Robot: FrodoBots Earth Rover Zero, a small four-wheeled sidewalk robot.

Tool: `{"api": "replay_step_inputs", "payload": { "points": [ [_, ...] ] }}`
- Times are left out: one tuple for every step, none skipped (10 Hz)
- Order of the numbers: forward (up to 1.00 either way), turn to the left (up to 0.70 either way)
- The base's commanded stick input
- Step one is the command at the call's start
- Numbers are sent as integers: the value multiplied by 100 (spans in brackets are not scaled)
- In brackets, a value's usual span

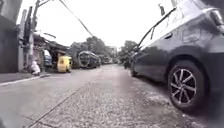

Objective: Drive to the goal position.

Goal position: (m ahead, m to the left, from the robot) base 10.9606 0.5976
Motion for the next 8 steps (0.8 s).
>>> {"api": "replay_step_inputs", "payload": {
  "points": [
    [100,0],
    [100,0],
    [100,0],
    [100,0],
    [100,0],
    [100,0],
    [100,0],
    [100,0]
  ]
}}
